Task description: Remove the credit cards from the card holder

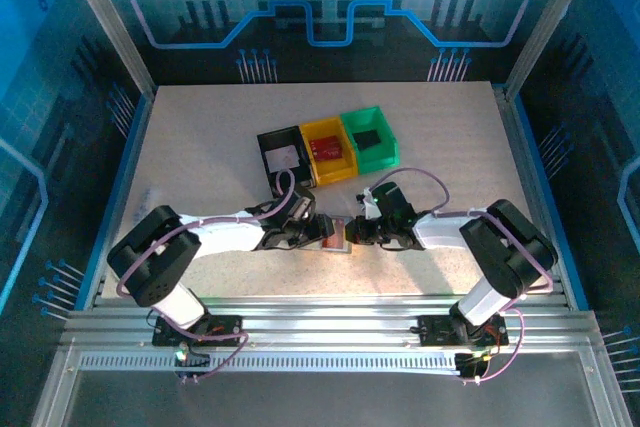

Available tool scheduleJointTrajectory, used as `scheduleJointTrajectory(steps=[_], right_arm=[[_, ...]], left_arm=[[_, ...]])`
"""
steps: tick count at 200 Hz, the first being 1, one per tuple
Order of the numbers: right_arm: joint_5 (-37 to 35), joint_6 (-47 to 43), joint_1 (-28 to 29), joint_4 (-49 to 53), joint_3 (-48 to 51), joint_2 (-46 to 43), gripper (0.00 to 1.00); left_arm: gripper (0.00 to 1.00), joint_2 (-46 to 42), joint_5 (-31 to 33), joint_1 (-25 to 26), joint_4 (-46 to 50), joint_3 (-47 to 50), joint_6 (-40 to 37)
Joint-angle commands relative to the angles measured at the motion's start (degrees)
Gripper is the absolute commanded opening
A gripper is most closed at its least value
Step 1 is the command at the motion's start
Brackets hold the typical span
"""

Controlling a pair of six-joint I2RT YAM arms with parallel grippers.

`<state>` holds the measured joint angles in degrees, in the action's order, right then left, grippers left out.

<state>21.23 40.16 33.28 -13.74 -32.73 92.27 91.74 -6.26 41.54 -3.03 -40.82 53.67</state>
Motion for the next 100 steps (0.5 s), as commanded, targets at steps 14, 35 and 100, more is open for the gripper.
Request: scheduleJointTrajectory(steps=[14,35,100], right_arm=[[-1.04,1.01,0.13,-1.38,0.59,2.18,0.0],[-0.85,1.37,0.27,-3.64,1.15,2.9,0.0],[-0.43,1.82,0.23,-5.24,2.31,3.95,0.0]], left_arm=[[0.48,1.41,0.75,0.54,-1.95,0.31,-0.48],[0.48,1.83,0.56,0.64,-2.78,0.31,-0.02],[0.38,0.86,0.99,0.96,-4.52,1.64,1.14]])
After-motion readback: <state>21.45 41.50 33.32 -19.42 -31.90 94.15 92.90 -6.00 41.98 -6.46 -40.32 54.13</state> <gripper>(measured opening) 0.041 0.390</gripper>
